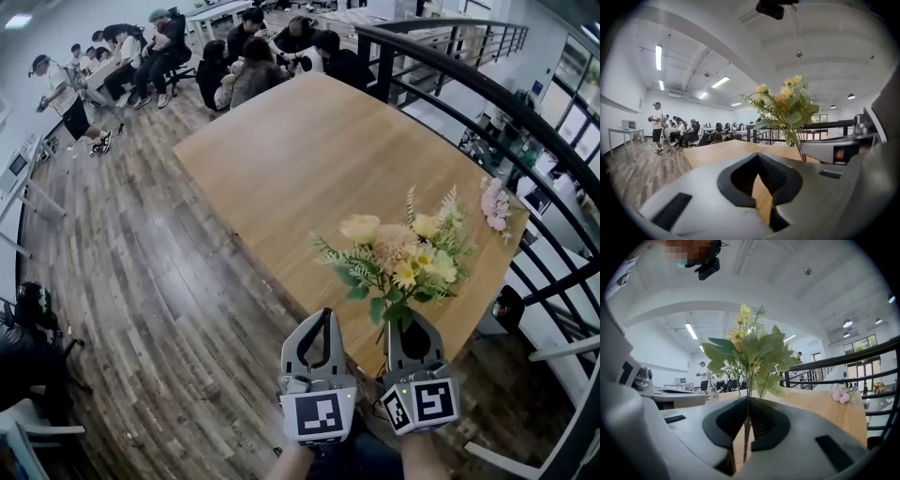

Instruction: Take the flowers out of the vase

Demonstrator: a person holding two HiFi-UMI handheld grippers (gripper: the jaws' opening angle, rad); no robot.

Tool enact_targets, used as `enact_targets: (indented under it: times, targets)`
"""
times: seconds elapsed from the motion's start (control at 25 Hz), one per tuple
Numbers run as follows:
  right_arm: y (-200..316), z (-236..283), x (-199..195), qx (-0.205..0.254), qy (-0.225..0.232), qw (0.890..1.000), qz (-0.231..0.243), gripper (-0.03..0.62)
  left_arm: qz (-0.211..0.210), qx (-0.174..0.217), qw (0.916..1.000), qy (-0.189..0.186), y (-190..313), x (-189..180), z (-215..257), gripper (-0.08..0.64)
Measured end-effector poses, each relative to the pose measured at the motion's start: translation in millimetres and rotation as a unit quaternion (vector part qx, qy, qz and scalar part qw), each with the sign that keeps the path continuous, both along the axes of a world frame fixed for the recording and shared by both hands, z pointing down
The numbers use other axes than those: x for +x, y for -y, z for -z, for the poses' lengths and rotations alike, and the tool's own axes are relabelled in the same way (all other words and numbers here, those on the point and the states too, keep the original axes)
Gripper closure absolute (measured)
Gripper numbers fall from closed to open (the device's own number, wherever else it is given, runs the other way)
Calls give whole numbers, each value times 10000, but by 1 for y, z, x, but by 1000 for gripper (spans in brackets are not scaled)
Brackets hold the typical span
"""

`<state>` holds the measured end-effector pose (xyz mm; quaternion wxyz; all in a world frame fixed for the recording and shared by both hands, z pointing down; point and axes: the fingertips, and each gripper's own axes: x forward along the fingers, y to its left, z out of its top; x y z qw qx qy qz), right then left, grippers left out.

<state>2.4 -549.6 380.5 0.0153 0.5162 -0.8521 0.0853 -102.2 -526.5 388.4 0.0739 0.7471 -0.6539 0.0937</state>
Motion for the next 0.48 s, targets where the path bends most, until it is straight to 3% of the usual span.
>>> enact_targets:
  times: [0.48]
  targets:
    - [-3, -2, -6, 5, -5, 10000, -55, 568, -52, 9, 10000, -40, -1, -5, -3, 528]
